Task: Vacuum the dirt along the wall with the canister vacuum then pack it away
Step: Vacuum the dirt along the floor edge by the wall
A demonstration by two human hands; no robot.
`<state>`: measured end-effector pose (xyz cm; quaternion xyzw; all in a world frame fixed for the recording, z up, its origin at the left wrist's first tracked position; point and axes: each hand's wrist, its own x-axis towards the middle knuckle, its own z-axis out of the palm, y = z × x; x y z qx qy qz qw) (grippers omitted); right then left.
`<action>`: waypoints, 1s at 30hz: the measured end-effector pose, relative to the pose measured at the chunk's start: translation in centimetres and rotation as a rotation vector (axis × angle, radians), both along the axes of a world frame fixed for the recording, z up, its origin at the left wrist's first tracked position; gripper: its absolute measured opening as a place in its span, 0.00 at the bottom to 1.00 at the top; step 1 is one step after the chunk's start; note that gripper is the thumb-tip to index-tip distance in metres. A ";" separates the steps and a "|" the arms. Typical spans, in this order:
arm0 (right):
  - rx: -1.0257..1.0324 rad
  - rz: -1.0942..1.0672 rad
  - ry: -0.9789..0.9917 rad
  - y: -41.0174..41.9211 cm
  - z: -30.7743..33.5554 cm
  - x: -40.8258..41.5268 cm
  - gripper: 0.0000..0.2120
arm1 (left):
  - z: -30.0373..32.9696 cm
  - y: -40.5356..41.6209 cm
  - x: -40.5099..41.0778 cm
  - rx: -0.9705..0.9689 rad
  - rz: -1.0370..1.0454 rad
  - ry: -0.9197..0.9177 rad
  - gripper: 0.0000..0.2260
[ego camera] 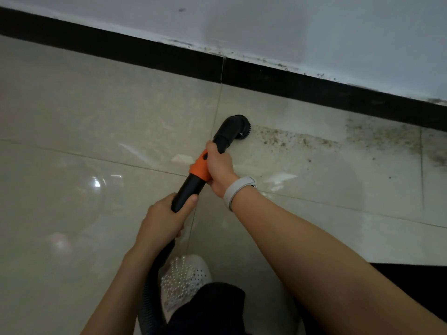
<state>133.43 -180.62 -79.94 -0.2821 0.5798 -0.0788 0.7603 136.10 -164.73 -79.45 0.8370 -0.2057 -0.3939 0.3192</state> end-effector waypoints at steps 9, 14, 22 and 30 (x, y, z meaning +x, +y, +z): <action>0.016 -0.136 -0.002 -3.2 0.6 -3.2 0.10 | -0.1 -3.5 -0.7 0.009 -0.177 -0.064 0.16; 0.016 -0.233 -0.010 -5.1 0.9 -5.3 0.10 | 0.0 -6.1 -1.6 0.036 -0.252 -0.096 0.17; 0.012 -0.360 -0.022 -8.0 0.9 -8.9 0.09 | 0.1 -10.2 -3.5 0.070 -0.389 -0.142 0.18; -0.011 -0.456 0.009 -10.8 0.5 -12.6 0.10 | 0.1 -14.1 -5.6 0.069 -0.539 -0.143 0.19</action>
